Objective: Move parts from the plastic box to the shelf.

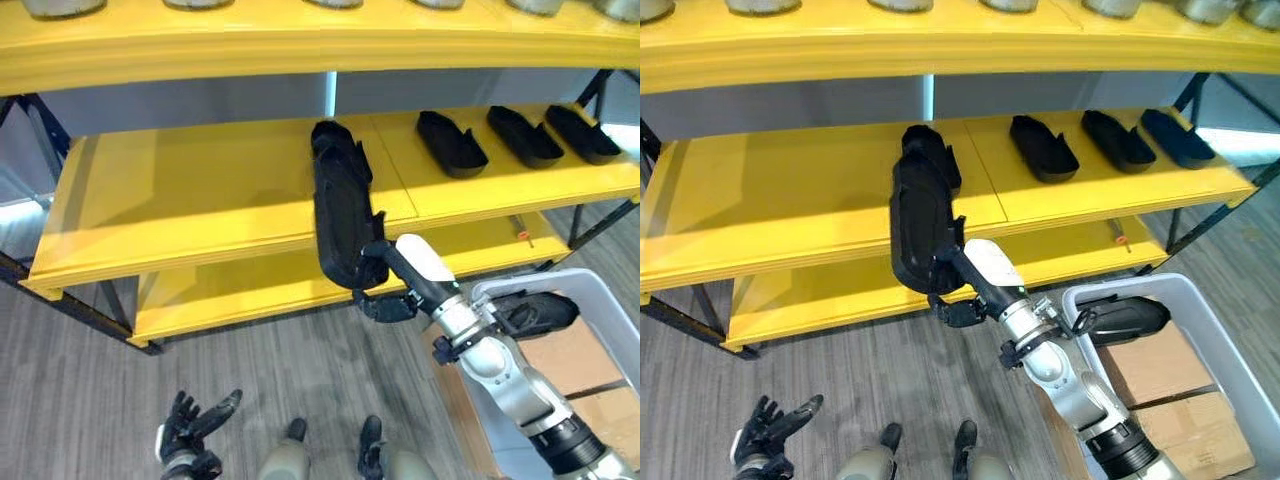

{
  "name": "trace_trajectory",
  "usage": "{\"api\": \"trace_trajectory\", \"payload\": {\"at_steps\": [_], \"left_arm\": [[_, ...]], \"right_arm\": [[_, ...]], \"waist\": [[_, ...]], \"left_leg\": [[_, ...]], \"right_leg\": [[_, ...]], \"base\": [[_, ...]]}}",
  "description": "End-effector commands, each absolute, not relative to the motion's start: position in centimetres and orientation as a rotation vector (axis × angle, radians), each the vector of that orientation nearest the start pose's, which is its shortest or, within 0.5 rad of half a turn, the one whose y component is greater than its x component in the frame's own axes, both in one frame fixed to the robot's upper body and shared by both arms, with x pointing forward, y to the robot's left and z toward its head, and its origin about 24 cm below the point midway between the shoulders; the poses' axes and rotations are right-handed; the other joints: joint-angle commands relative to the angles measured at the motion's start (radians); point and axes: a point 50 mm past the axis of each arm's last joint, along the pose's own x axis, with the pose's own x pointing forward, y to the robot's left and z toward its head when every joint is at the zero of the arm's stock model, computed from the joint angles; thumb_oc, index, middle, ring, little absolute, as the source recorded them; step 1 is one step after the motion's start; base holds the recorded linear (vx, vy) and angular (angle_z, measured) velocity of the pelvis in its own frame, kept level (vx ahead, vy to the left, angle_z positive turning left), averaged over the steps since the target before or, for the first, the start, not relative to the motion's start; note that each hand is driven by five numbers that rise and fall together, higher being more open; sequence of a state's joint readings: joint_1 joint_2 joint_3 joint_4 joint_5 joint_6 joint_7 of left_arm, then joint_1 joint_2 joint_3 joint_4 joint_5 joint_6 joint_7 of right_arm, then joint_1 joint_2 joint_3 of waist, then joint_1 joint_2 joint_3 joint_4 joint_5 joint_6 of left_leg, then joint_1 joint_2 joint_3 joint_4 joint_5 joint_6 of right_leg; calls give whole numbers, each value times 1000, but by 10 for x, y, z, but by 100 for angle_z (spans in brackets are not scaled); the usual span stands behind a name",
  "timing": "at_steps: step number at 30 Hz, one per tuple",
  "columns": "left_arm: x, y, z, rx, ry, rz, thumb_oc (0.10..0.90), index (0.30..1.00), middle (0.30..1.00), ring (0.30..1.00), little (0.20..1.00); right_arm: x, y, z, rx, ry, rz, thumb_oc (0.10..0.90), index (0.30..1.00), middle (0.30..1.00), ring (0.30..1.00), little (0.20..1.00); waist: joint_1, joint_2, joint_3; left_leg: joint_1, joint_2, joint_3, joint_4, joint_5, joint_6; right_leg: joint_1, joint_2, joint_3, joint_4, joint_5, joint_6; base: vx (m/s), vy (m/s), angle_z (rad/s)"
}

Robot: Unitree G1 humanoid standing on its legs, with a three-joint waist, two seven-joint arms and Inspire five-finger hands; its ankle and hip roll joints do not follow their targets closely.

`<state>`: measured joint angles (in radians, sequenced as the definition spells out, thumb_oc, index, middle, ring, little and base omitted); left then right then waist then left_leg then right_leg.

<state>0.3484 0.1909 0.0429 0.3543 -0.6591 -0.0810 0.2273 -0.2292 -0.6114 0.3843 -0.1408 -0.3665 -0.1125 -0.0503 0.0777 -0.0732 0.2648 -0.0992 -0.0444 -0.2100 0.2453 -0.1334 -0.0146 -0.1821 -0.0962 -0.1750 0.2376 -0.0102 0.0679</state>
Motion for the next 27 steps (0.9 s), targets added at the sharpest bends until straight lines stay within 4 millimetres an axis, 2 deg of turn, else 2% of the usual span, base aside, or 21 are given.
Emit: {"api": "trace_trajectory", "payload": {"at_steps": [1, 4, 10, 16, 22, 24, 25, 26, 27], "left_arm": [[130, 255, -58, -344, 400, 580, 900, 1000, 1000, 1000, 1000], [128, 255, -59, -356, 405, 587, 900, 1000, 1000, 1000, 1000], [124, 251, -64, -369, 436, 587, 900, 1000, 1000, 1000, 1000], [121, 252, -67, -379, 453, 609, 900, 1000, 1000, 1000, 1000], [130, 251, -62, -368, 428, 582, 900, 1000, 1000, 1000, 1000], [133, 251, -60, -364, 419, 577, 900, 1000, 1000, 1000, 1000], [136, 252, -60, -363, 414, 577, 900, 1000, 1000, 1000, 1000], [138, 252, -58, -373, 402, 575, 900, 1000, 1000, 1000, 1000], [139, 252, -58, -374, 401, 575, 900, 1000, 1000, 1000, 1000]], "right_arm": [[269, -127, 201, -844, -855, 283, 400, 300, 300, 300, 300], [269, -127, 204, -840, -863, 295, 400, 300, 300, 300, 300], [269, -133, 209, -866, -874, 269, 400, 300, 300, 300, 300], [268, -135, 213, -872, -896, 247, 400, 300, 300, 300, 300], [269, -139, 218, -879, -907, 224, 400, 300, 300, 300, 300], [270, -138, 220, -876, -916, 227, 400, 300, 300, 300, 300], [271, -138, 222, -881, -922, 227, 400, 300, 300, 300, 300], [271, -136, 228, -876, -947, 227, 400, 300, 300, 300, 300], [272, -136, 228, -876, -949, 227, 400, 300, 300, 300, 300]], "waist": [[3, -29, -78], [16, -33, -100], [25, -42, -129], [40, -49, -138], [48, -55, -131], [50, -58, -128], [49, -61, -121], [58, -66, -98], [58, -65, -97]], "left_leg": [[133, -55, -43, -170, 25, 67], [140, -32, -36, -174, 20, 58], [155, 15, -70, -226, 37, 26], [160, 34, -92, -241, 47, 10], [145, 48, -137, -235, 51, -5], [134, 49, -139, -202, 38, -8], [115, 41, -132, -148, 22, -11], [60, 34, -91, -21, 45, -36], [50, 31, -91, -1, 37, -36]], "right_leg": [[-18, -5, 46, -191, 162, 58], [12, 3, 30, -197, 148, 54], [50, 11, -11, -217, 112, 43], [79, 12, -44, -219, 88, 35], [89, 2, -91, -194, 57, 24], [91, 1, -100, -182, 42, 17], [90, -2, -99, -173, 33, 13], [108, -3, -105, -172, 17, -3], [106, -2, -105, -170, 17, -3]], "base": [[227, -167, 31], [158, -110, -9], [98, -82, 20], [57, -45, 19], [20, -44, 36], [25, -36, 45], [3, -24, 24], [-15, -5, 14], [-96, -6, 23]]}}
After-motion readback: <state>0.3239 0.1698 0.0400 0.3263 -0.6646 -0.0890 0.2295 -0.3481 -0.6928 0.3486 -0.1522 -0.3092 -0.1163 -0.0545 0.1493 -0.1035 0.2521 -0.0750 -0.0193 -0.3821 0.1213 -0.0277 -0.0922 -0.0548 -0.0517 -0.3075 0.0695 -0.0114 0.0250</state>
